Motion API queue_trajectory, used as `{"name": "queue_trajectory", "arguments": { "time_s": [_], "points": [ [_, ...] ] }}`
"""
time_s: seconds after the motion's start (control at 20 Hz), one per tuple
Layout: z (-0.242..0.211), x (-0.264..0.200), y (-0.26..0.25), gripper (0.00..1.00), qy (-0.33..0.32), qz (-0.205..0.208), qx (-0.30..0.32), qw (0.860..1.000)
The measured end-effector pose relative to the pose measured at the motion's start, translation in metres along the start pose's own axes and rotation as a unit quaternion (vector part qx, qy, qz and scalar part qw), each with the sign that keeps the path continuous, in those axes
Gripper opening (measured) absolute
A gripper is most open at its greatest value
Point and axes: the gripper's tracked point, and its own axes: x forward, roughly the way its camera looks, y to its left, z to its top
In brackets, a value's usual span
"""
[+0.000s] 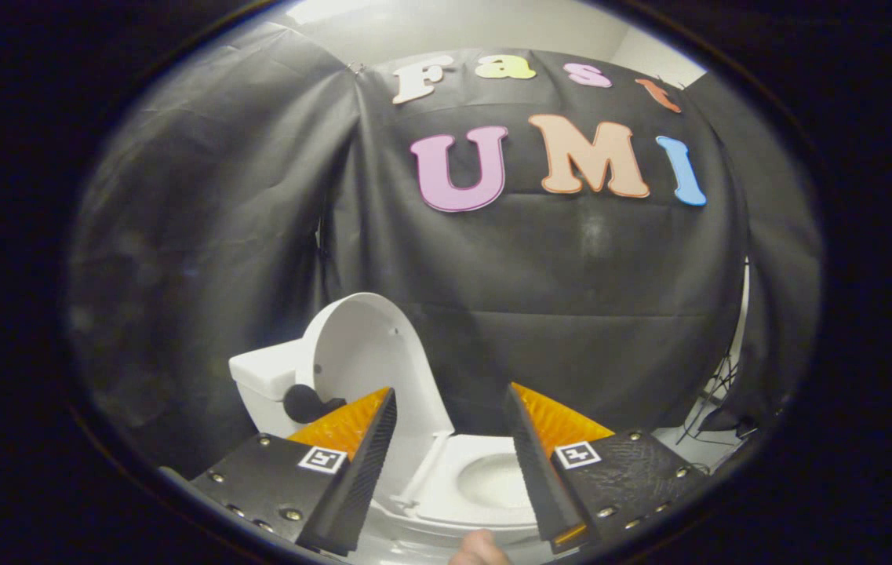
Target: Open the toilet lid.
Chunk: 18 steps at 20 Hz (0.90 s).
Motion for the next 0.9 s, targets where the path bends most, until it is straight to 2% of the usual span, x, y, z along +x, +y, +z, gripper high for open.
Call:
{"name": "queue_trajectory", "arguments": {
  "time_s": [0.5, 0.6, 0.9],
  "points": [
    [0.009, -0.037, -0.094, 0.98, -0.005, -0.037, 0.006, 0.999],
    [0.005, -0.046, -0.113, 0.98, -0.002, -0.041, 0.014, 0.999],
    [-0.001, -0.07, -0.175, 0.98, -0.018, -0.091, 0.017, 0.996]
  ]
}}
